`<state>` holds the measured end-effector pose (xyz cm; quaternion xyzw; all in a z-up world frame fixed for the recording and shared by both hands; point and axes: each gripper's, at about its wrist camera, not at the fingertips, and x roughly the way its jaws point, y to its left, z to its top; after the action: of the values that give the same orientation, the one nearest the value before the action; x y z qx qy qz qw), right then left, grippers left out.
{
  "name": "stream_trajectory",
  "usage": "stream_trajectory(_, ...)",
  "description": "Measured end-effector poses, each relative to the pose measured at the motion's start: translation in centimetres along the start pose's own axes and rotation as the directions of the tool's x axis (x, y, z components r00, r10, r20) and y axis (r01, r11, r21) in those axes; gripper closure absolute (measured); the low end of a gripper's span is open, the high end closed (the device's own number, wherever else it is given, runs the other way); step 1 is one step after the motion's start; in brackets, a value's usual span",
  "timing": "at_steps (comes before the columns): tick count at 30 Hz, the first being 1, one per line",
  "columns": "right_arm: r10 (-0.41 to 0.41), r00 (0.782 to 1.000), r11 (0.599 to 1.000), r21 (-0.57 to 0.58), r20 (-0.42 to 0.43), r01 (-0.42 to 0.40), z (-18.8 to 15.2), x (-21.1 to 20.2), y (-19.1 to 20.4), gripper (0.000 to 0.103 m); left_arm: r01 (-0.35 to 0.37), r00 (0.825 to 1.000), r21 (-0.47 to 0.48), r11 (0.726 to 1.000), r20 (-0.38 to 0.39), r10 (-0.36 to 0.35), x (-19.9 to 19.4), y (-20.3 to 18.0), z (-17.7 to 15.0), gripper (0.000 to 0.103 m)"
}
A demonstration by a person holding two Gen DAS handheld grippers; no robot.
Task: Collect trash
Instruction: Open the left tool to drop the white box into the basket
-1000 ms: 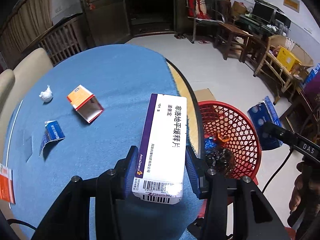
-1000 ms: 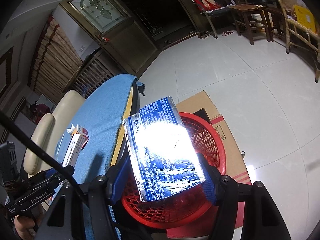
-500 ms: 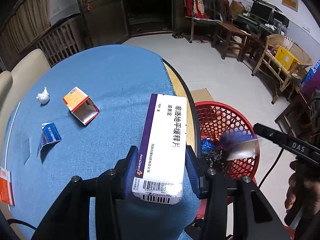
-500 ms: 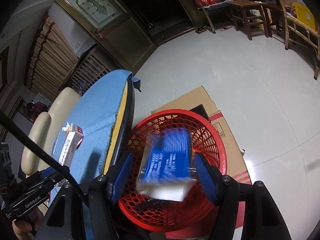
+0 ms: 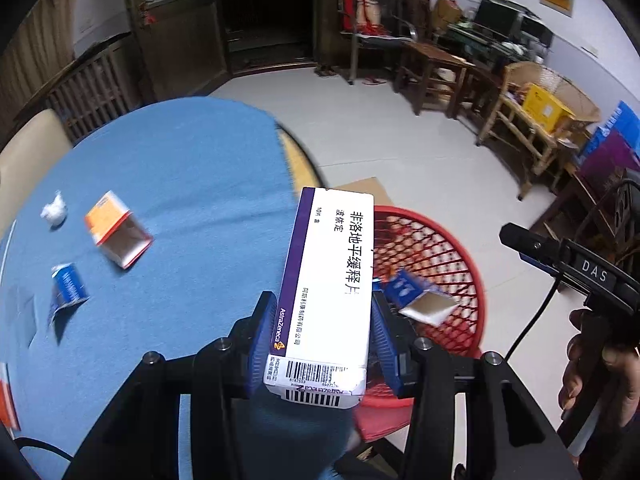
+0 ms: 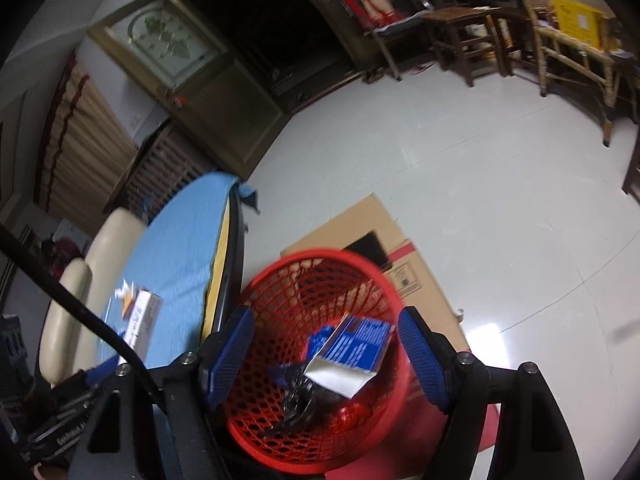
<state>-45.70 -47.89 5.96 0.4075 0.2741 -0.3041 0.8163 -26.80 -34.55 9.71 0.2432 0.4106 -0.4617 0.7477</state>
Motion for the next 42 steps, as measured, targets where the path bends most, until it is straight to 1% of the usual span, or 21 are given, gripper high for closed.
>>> stream_trajectory(3,-0.012,1.000,1.000,0.016,0.026,0.012,0.5,-1.0,-0.7,0.025,0.043,0.999,0.035,0.998,-0.008,-0.043,0.7,-1.7,0.6,0.054)
stream_trajectory(5,-0.023,0.999,0.999,0.030,0.040,0.022,0.8,-1.7,-1.3,0.025,0.098,0.995,0.037,0.994,-0.040,-0.097,1.8,-2.7,1.2,0.052)
stream_trajectory(6,-0.025,0.999,0.999,0.034,0.043,0.023,1.0,-1.9,-1.5,0.025,0.110,0.993,0.035,0.993,-0.054,-0.108,2.3,-3.0,1.4,0.041)
stream_trajectory(7,-0.030,0.998,0.999,0.041,0.048,0.028,1.1,-2.2,-1.7,0.025,0.114,0.992,0.035,0.993,-0.067,-0.111,2.8,-3.2,1.5,0.033)
stream_trajectory(8,-0.033,0.998,0.999,0.045,0.050,0.031,1.1,-2.4,-1.9,0.025,0.108,0.991,0.035,0.994,-0.081,-0.105,3.3,-3.3,1.7,0.019)
stream_trajectory(10,-0.036,0.998,0.998,0.047,0.054,0.034,1.2,-2.7,-2.0,0.025,0.091,0.992,0.034,0.995,-0.092,-0.087,3.7,-3.2,1.6,0.019)
stream_trajectory(11,-0.038,0.998,0.998,0.045,0.056,0.036,1.3,-3.0,-2.0,0.025,0.095,0.992,0.026,0.995,-0.088,-0.092,3.6,-2.9,1.5,0.019)
stream_trajectory(15,-0.042,0.997,0.998,0.039,0.061,0.040,1.4,-3.3,-1.9,0.025,0.097,0.994,-0.027,0.995,-0.042,-0.098,2.1,-0.7,1.2,0.019)
stream_trajectory(18,-0.035,0.998,0.999,0.032,0.054,0.033,1.4,-2.9,-1.3,0.025,0.070,0.997,-0.103,0.992,-0.016,-0.072,1.1,2.3,0.5,0.019)
stream_trajectory(19,-0.030,0.998,0.999,0.025,0.049,0.029,1.3,-2.6,-1.0,0.025,0.066,0.998,-0.140,0.988,-0.009,-0.068,0.7,3.7,-0.1,0.019)
stream_trajectory(21,-0.017,0.999,1.000,0.004,0.036,0.017,1.2,-2.1,0.1,0.025,0.050,0.999,-0.186,0.981,-0.002,-0.051,0.2,5.7,-0.9,0.019)
stream_trajectory(22,-0.014,0.999,1.000,-0.004,0.031,0.014,1.1,-1.9,0.5,0.025,0.034,0.999,-0.215,0.976,0.004,-0.034,-0.2,7.0,-1.6,0.019)
stream_trajectory(24,-0.002,1.000,1.000,-0.031,0.010,0.002,0.8,-1.2,1.8,0.025,0.006,1.000,-0.267,0.964,0.008,-0.004,-0.7,9.3,-2.9,0.019)
stream_trajectory(26,0.007,1.000,0.998,-0.060,-0.009,-0.008,0.6,-0.5,3.1,0.025,-0.018,1.000,-0.330,0.944,0.001,0.020,-1.0,11.9,-4.2,0.019)
stream_trajectory(28,0.017,0.999,0.996,-0.090,-0.029,-0.019,0.3,0.2,4.6,0.025,-0.034,0.999,-0.405,0.914,-0.003,0.036,-1.4,14.6,-6.0,0.019)
stream_trajectory(33,0.041,0.995,0.982,-0.181,-0.086,-0.056,-1.3,1.9,8.7,0.025,-0.074,0.997,-0.532,0.843,-0.018,0.077,-2.0,19.8,-9.8,0.019)
stream_trajectory(36,0.051,0.991,0.970,-0.230,-0.122,-0.078,-2.3,2.8,11.4,0.025,-0.088,0.995,-0.578,0.811,-0.018,0.095,-2.5,22.1,-11.6,0.019)
stream_trajectory(40,0.056,0.984,0.948,-0.300,-0.167,-0.105,-3.6,4.1,15.0,0.026,-0.096,0.994,-0.619,0.780,-0.013,0.112,-3.1,24.2,-13.7,0.019)
stream_trajectory(42,0.058,0.981,0.935,-0.333,-0.185,-0.118,-4.1,4.8,16.8,0.025,-0.095,0.993,-0.632,0.769,-0.010,0.114,-3.3,25.0,-14.4,0.019)
